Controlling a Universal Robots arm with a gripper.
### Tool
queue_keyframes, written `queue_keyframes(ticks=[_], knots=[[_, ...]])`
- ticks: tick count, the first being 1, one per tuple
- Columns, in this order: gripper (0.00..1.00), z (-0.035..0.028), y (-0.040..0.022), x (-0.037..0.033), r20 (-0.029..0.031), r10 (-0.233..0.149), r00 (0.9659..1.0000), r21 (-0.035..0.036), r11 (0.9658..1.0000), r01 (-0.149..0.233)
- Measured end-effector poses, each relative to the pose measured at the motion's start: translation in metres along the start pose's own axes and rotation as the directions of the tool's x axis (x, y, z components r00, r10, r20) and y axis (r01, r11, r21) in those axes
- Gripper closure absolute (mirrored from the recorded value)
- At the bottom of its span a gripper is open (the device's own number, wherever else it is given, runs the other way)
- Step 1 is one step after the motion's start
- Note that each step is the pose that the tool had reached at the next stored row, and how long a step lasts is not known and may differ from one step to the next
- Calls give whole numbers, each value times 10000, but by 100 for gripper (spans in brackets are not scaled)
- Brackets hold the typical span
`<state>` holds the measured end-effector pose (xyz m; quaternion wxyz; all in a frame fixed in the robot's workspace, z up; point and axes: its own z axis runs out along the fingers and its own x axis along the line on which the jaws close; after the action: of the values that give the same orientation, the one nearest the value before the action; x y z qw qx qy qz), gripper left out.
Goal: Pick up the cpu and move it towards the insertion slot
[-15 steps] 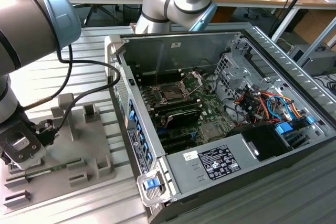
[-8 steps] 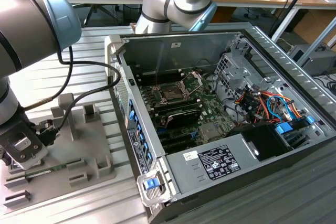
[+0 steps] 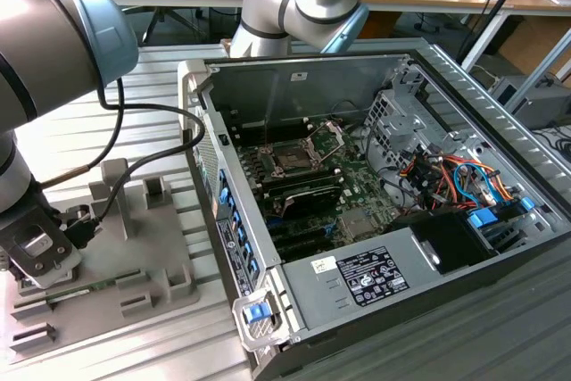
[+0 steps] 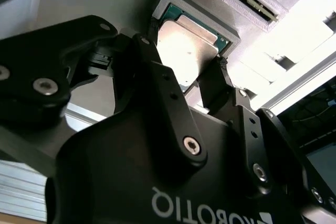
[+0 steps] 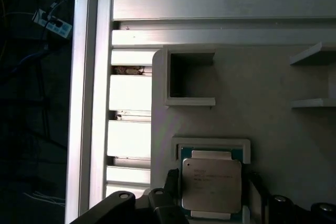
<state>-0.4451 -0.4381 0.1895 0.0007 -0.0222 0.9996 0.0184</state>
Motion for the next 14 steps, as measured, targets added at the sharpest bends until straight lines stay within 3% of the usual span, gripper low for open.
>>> queue_keyframes(ticks=[1,14], knots=[[45,0,0,0,1,0,10000,0,10000,0],[45,2,0,0,2,-2,10000,-1,10000,2]])
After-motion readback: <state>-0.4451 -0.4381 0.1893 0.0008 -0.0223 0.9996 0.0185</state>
